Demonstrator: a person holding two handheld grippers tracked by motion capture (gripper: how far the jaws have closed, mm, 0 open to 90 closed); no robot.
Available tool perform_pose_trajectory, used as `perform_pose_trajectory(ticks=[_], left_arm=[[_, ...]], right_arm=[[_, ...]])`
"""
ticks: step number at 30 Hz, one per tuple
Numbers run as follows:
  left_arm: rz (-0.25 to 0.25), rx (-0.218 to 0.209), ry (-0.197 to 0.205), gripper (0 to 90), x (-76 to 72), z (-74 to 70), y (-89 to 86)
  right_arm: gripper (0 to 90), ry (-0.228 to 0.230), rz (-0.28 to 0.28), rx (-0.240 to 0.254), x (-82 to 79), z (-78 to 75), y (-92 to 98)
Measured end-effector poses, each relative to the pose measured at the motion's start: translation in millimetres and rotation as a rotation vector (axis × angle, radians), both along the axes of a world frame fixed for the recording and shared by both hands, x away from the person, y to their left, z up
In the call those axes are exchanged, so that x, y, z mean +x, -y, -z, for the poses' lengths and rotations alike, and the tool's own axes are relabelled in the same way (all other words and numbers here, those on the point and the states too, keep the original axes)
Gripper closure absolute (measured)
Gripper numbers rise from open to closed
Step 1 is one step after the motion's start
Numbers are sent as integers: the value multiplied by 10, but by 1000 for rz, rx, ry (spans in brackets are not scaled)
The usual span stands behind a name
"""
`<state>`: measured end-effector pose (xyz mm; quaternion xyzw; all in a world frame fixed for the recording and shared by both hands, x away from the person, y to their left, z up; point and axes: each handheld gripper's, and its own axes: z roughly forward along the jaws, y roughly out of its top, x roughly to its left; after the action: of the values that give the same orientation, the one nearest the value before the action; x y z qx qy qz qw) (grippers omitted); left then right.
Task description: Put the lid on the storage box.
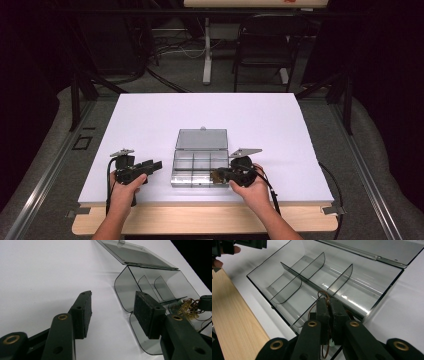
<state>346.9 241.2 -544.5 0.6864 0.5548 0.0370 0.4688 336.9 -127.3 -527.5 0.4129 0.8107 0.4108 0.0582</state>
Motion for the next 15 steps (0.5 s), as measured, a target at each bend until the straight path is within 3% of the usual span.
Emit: perform_pose_trajectory(ticks=[15], left_arm=[[0,0,-3,487,-1,1,5]], right_arm=[[871,-10,4,-11,18,68,-12]])
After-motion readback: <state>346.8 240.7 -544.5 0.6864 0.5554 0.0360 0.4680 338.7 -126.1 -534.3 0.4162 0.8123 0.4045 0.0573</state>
